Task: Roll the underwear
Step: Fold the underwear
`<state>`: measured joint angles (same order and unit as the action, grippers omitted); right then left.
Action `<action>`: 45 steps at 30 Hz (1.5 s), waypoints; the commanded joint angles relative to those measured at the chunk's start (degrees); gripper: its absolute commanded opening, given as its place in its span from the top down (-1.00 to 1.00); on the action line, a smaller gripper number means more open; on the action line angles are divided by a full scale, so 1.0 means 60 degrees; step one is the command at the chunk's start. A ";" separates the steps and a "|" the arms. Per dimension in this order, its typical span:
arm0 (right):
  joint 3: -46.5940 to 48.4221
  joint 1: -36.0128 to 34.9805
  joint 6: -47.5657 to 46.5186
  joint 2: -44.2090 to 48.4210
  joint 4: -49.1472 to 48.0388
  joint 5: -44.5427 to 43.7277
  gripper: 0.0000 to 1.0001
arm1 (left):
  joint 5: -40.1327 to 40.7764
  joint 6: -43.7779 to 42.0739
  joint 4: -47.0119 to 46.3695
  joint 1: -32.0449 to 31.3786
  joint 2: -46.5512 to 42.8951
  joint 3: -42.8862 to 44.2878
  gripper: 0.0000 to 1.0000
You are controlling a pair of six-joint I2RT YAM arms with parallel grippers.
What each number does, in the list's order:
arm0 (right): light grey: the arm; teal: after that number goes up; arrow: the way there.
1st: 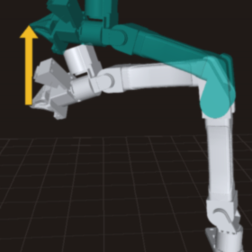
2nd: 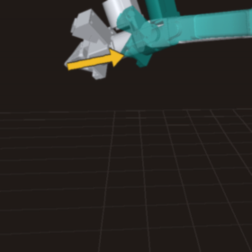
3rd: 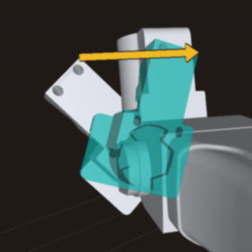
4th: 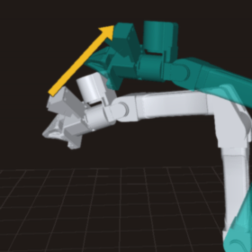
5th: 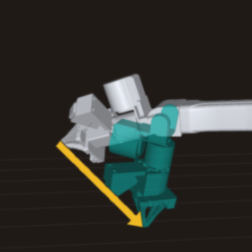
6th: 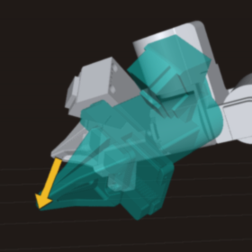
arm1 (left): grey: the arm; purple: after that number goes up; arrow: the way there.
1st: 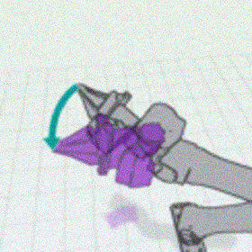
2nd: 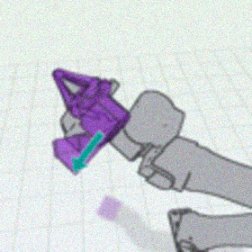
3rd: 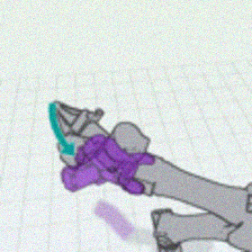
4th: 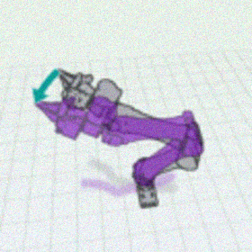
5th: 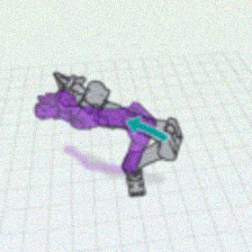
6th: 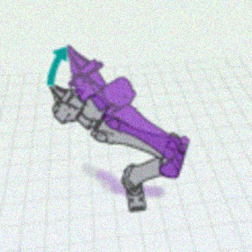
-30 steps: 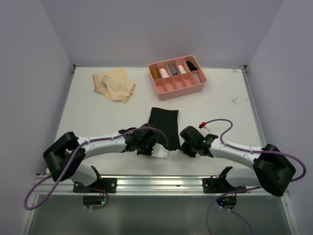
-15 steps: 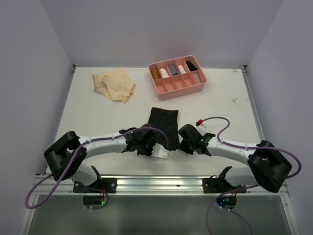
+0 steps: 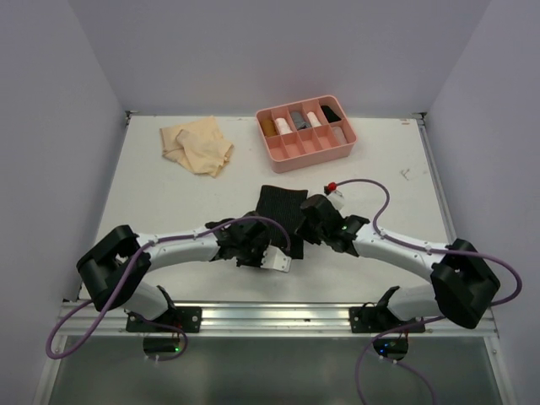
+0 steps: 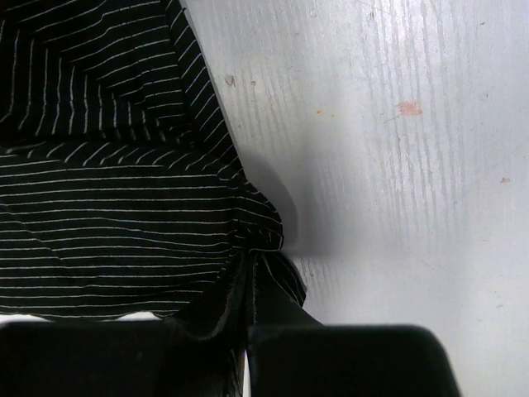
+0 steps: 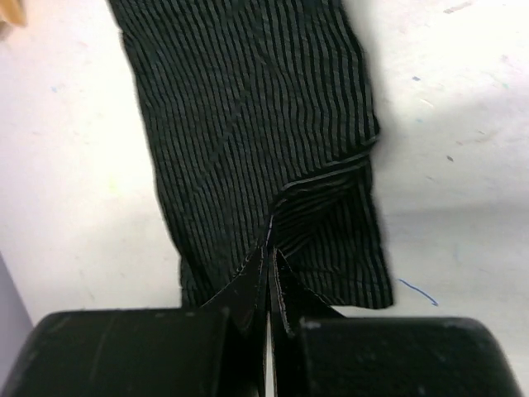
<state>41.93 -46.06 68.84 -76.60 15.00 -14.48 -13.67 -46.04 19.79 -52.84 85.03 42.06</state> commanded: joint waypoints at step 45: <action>-0.0734 0.0338 0.0334 -0.0973 -0.1110 0.1227 1.00 | -0.1135 -0.0105 0.0407 0.1248 0.0491 0.0856 1.00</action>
<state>36.40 -44.23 70.06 -81.54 10.66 -6.26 -19.73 -46.22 21.56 -45.87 88.05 45.45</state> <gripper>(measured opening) 0.010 0.005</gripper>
